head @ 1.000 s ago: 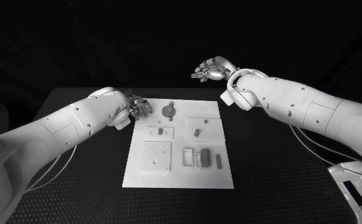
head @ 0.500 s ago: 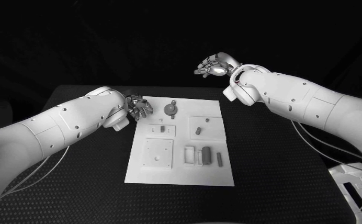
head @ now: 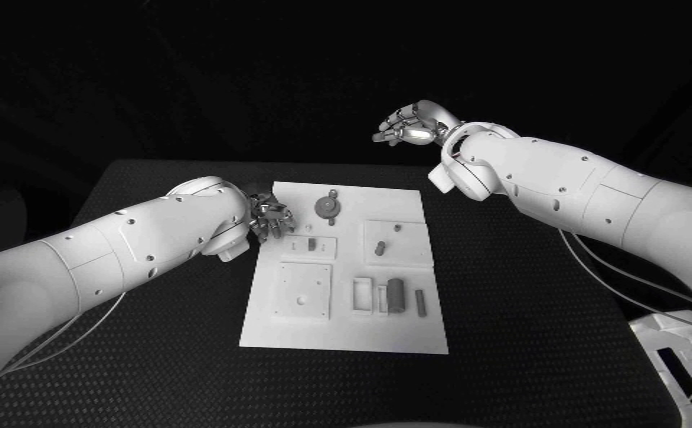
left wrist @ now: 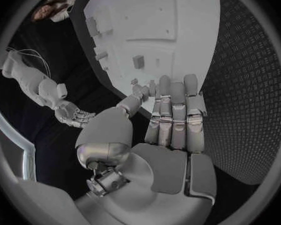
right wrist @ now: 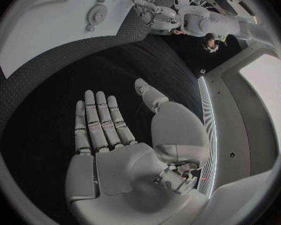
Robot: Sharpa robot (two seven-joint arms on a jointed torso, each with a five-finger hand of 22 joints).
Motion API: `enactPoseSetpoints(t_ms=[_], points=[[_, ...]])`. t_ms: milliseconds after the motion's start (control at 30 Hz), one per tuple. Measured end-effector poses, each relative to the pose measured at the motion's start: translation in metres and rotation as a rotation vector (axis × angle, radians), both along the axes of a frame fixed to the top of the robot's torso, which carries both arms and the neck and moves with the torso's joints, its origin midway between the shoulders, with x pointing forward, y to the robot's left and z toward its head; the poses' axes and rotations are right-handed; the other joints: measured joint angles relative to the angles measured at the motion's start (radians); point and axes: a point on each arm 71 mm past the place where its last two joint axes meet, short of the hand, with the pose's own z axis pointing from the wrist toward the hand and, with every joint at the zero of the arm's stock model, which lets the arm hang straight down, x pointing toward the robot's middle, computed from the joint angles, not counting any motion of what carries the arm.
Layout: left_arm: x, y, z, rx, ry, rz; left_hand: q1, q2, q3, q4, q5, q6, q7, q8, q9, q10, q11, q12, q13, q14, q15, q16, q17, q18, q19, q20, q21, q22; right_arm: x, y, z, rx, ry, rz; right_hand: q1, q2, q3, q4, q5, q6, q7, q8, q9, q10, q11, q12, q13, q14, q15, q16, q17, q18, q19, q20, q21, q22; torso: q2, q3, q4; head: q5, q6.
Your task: Assemble the parts on the task board
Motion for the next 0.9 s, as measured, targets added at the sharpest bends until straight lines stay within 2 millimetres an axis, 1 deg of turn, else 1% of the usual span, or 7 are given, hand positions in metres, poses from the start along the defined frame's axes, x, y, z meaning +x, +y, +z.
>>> enactPoseSetpoints(t_ms=[133,200,233,467,633,833,900], points=[[-0.004,0.0,-0.007,0.022,0.007,-0.006,0.0,0.0,-0.001,0.0,-0.001,0.0,0.0,0.0,0.0,0.0,0.0,0.0,0.001,0.0,0.0,0.0,0.0,0.0,0.001,0.001,0.0,0.001,-0.001,0.001,-0.002,0.002,0.008,0.008,0.004,0.004,0.003,0.003,0.0,-0.004,-0.004,0.0,-0.001,0.0,0.0,-0.019,-0.001,0.0,0.0,-0.004,-0.011,0.0,0.016,0.0,-0.006,0.0,0.0,0.0,0.0,0.0,-0.002],[-0.005,-0.001,-0.009,0.028,0.008,-0.011,0.0,0.0,-0.001,0.0,-0.001,0.0,0.0,0.0,0.0,0.0,0.0,0.0,0.001,0.0,0.0,0.0,0.0,0.0,0.001,0.001,0.0,0.001,-0.001,0.002,-0.002,0.003,0.01,0.012,0.004,0.004,0.003,0.003,0.0,-0.004,-0.003,0.0,-0.001,0.004,0.004,-0.022,-0.001,0.0,0.0,-0.004,-0.013,0.0,0.018,0.0,-0.006,0.0,0.0,0.0,0.0,0.0,-0.003],[-0.006,-0.002,-0.01,0.03,0.008,-0.014,0.0,0.0,-0.001,0.0,-0.001,0.0,0.0,0.0,0.0,0.0,0.0,0.0,0.002,0.0,0.0,0.0,0.0,0.0,0.001,0.001,0.0,0.003,-0.001,0.002,-0.002,0.004,0.011,0.013,0.004,0.004,0.003,0.003,0.0,-0.007,0.0,0.0,-0.001,0.004,0.004,-0.022,-0.001,0.0,0.0,-0.004,-0.013,0.0,0.018,0.0,-0.006,0.0,0.0,0.0,0.0,0.0,-0.003],[-0.009,-0.005,-0.011,0.039,0.007,-0.027,0.0,0.0,-0.002,0.001,-0.001,0.0,0.0,0.001,0.0,0.0,0.0,0.0,0.005,0.002,-0.001,0.0,0.002,0.0,0.002,0.001,0.003,0.008,-0.001,0.002,-0.002,0.005,0.014,0.017,0.004,0.004,0.003,0.003,0.0,-0.007,0.0,0.0,-0.002,0.004,0.004,-0.027,-0.001,-0.003,0.003,-0.004,-0.017,0.0,0.018,0.0,-0.014,-0.002,0.001,-0.0002,-0.0003,0.0,-0.004],[-0.011,-0.007,-0.011,0.049,0.004,-0.039,-0.004,0.003,-0.001,0.0,0.015,0.007,0.0,0.001,0.0,0.008,-0.001,0.0,0.01,0.009,-0.005,0.005,0.005,0.0,0.009,-0.002,0.007,0.016,-0.001,0.002,-0.003,0.006,0.016,0.019,0.004,0.004,0.003,0.003,0.0,-0.007,0.0,0.0,-0.002,0.004,0.004,-0.03,0.0,-0.003,0.003,-0.004,-0.018,0.0,0.018,0.0,-0.014,-0.002,0.001,-0.0003,-0.0006,-0.001,-0.004],[-0.013,-0.009,-0.012,0.064,0.001,-0.059,-0.019,0.01,-0.002,-0.001,0.017,0.009,0.002,0.001,0.0,0.011,-0.004,0.0,0.016,0.013,-0.006,0.012,0.009,0.0,0.012,-0.005,0.007,0.025,-0.001,0.003,-0.003,0.007,0.018,0.023,0.004,0.004,0.003,0.003,0.0,-0.007,0.0,0.0,-0.002,0.007,0.007,-0.03,0.0,-0.003,0.003,-0.004,-0.019,0.0,0.018,0.0,-0.018,-0.002,0.001,-0.0003,-0.0006,-0.001,-0.004],[-0.013,-0.009,-0.013,0.069,-0.001,-0.064,-0.026,0.012,-0.002,-0.001,0.032,0.011,0.0,0.001,0.0,0.013,-0.002,0.0,0.021,0.014,-0.007,0.017,0.012,0.0,0.015,-0.007,0.012,0.03,-0.001,0.003,-0.003,0.007,0.018,0.024,0.004,0.004,0.003,0.003,0.0,-0.007,0.0,0.0,-0.002,0.007,0.007,-0.03,0.0,-0.003,0.003,-0.004,-0.019,0.0,0.018,0.0,-0.018,-0.002,0.001,-0.0003,-0.0006,-0.001,-0.004]])
